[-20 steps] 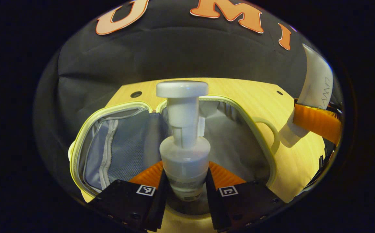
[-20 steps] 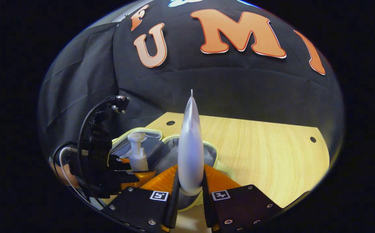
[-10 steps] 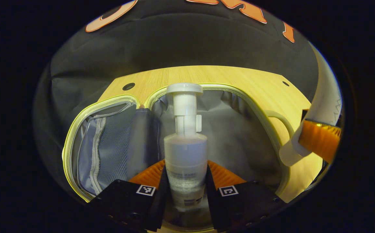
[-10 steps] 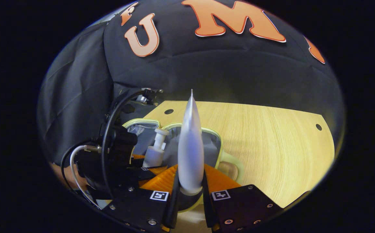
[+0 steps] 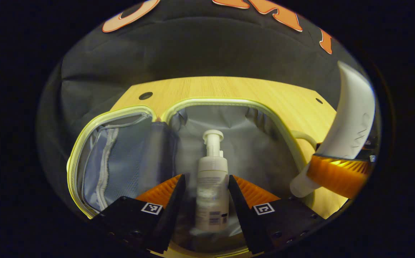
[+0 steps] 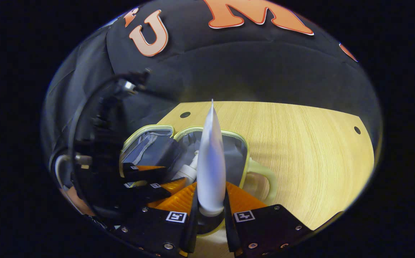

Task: First open the suitcase, pack the skin care products into it, and then close the suitcase.

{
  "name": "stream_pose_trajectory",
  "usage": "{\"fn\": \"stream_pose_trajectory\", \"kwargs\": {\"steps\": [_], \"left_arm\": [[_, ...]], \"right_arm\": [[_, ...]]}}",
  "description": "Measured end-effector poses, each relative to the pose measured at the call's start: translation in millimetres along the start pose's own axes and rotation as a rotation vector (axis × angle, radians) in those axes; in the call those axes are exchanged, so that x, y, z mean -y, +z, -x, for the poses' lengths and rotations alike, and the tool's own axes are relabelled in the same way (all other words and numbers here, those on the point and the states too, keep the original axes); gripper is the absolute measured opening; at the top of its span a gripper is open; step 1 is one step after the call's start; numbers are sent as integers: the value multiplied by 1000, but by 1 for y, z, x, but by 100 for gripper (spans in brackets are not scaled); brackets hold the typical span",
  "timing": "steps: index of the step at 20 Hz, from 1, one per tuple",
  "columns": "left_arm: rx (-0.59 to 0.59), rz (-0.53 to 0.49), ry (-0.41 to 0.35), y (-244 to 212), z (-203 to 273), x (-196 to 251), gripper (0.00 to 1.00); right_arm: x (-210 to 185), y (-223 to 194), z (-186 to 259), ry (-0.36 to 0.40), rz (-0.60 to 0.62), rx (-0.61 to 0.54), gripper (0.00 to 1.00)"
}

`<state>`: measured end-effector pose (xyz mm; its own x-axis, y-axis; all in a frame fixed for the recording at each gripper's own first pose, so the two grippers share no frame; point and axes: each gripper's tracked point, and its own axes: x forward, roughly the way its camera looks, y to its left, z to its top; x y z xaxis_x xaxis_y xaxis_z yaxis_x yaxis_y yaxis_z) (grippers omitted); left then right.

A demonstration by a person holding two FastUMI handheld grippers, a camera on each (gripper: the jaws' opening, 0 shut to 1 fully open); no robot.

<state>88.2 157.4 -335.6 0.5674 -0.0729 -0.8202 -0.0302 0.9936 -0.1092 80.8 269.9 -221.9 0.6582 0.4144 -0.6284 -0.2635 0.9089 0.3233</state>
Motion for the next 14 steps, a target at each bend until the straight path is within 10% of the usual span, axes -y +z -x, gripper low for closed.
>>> {"fn": "stream_pose_trajectory", "kwargs": {"steps": [14], "left_arm": [[243,97,288,57,89,-137,86]], "right_arm": [[-11,-60,-41,-90,-92,-313,34]]}}
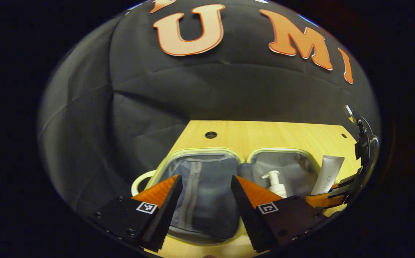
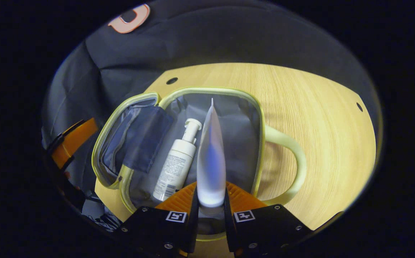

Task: First open the suitcase, pack the skin care products into it, and then close the suitcase.

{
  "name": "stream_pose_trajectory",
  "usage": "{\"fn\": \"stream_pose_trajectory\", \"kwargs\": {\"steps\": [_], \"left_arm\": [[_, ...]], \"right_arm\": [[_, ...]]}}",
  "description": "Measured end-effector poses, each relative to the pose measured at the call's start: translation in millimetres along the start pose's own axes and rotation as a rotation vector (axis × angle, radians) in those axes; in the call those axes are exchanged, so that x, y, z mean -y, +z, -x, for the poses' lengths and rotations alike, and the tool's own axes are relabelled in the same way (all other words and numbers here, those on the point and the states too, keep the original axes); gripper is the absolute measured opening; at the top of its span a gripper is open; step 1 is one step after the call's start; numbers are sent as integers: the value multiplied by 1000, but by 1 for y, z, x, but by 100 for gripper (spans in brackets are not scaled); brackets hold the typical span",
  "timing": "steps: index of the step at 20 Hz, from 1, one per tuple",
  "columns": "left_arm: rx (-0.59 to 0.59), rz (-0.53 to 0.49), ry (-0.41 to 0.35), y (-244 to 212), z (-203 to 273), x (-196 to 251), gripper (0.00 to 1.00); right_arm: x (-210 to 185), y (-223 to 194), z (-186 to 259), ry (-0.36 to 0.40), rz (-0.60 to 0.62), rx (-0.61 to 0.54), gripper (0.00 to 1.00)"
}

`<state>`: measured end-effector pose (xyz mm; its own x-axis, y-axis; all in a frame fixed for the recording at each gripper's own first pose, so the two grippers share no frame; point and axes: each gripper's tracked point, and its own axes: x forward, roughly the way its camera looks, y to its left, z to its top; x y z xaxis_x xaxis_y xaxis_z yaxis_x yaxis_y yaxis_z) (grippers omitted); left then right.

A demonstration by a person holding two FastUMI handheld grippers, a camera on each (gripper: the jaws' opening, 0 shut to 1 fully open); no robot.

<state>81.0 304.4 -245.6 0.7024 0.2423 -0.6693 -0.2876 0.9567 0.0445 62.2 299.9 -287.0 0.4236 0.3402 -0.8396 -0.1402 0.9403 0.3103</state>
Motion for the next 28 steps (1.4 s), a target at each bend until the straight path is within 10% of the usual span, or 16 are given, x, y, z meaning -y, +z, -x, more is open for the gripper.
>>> {"fn": "stream_pose_trajectory", "kwargs": {"steps": [13,20,28], "left_arm": [[-85,195,246,-48,-47,-174,86],[-107,310,200,-58,-82,-192,86],[-263,491,20,-96,-129,-175,84]], "right_arm": [[8,10,-23,-121,-163,-51,40],[24,35,9,-159,-183,57,42],[41,67,78,-185,-149,281,78]]}}
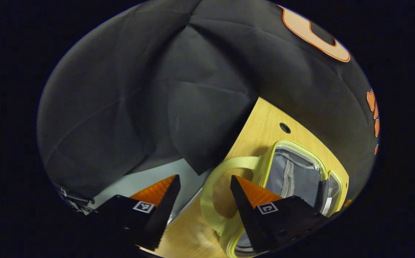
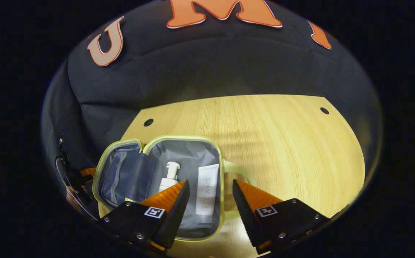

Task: First open the suitcase, pack the skin care products into it, and then close the suitcase.

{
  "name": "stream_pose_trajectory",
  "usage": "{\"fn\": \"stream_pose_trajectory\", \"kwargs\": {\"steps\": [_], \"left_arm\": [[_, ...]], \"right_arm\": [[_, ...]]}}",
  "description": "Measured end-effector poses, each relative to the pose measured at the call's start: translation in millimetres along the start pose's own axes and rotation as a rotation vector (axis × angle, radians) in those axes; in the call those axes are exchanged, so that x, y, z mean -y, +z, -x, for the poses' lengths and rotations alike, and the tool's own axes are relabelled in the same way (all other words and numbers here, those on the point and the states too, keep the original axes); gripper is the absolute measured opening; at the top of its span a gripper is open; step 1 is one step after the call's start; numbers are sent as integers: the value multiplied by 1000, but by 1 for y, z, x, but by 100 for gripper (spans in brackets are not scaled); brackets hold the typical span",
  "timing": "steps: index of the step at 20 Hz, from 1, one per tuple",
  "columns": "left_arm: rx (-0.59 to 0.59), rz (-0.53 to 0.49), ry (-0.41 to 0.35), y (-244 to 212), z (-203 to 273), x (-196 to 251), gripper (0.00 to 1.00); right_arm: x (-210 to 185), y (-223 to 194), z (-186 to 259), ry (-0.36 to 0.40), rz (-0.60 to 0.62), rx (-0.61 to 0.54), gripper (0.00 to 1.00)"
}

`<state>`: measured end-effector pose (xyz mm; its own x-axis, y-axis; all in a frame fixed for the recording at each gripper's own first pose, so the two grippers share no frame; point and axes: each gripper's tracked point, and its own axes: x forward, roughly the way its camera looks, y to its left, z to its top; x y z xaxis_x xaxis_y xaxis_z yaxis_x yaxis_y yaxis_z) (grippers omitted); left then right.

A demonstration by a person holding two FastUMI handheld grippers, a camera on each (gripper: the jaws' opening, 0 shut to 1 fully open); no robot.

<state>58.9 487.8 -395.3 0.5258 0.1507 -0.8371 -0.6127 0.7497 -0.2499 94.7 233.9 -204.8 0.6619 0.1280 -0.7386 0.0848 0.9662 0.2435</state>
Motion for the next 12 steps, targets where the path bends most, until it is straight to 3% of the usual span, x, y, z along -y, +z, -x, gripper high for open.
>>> {"fn": "stream_pose_trajectory", "kwargs": {"steps": [3,7,12], "left_arm": [[-97,-16,8,-19,-5,-1,18],[-41,-52,-65,-2,18,16,7],[90,-93,-124,36,81,40,7]], "right_arm": [[12,9,14,-16,-1,42,80],[22,11,27,-19,11,75,80],[36,20,42,0,42,108,80]]}}
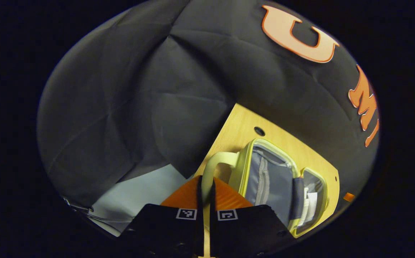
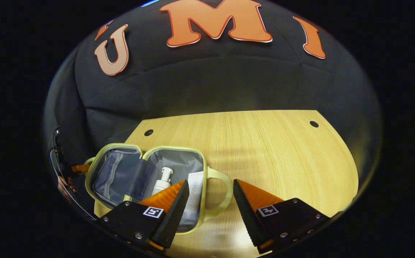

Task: First open the suitcase, pack the skin care products into it, and then close the suitcase.

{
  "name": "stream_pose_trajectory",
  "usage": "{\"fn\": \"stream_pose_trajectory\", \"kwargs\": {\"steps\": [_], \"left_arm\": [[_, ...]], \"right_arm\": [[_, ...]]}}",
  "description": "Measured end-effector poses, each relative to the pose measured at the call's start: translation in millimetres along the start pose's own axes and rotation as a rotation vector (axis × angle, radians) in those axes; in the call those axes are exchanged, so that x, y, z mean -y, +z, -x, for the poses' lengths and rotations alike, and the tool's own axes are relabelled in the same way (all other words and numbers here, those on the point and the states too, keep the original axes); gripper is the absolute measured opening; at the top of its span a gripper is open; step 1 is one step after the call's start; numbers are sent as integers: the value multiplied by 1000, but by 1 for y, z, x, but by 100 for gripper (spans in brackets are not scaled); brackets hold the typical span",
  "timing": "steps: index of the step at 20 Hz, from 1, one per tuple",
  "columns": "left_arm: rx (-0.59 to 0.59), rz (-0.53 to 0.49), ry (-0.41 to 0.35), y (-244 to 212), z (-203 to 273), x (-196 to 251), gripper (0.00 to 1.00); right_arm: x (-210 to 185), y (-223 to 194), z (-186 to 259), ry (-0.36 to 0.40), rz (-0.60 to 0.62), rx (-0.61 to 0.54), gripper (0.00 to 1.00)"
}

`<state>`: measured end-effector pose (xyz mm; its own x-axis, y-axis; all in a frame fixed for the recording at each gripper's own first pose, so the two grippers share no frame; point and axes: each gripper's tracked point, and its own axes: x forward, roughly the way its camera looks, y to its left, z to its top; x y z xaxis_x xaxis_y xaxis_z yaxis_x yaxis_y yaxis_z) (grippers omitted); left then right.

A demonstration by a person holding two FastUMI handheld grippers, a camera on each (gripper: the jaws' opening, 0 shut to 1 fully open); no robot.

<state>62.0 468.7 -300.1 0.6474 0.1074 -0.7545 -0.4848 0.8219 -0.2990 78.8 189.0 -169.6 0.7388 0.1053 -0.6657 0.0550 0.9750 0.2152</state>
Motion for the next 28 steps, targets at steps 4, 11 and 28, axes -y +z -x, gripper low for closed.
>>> {"fn": "stream_pose_trajectory", "kwargs": {"steps": [4,11,28], "left_arm": [[97,-50,-67,41,51,51,6],[209,-133,-165,67,117,138,6],[229,-281,-480,5,184,371,6]], "right_arm": [[5,9,10,37,5,29,81],[6,28,31,124,62,124,83],[59,40,68,157,77,265,88]]}}
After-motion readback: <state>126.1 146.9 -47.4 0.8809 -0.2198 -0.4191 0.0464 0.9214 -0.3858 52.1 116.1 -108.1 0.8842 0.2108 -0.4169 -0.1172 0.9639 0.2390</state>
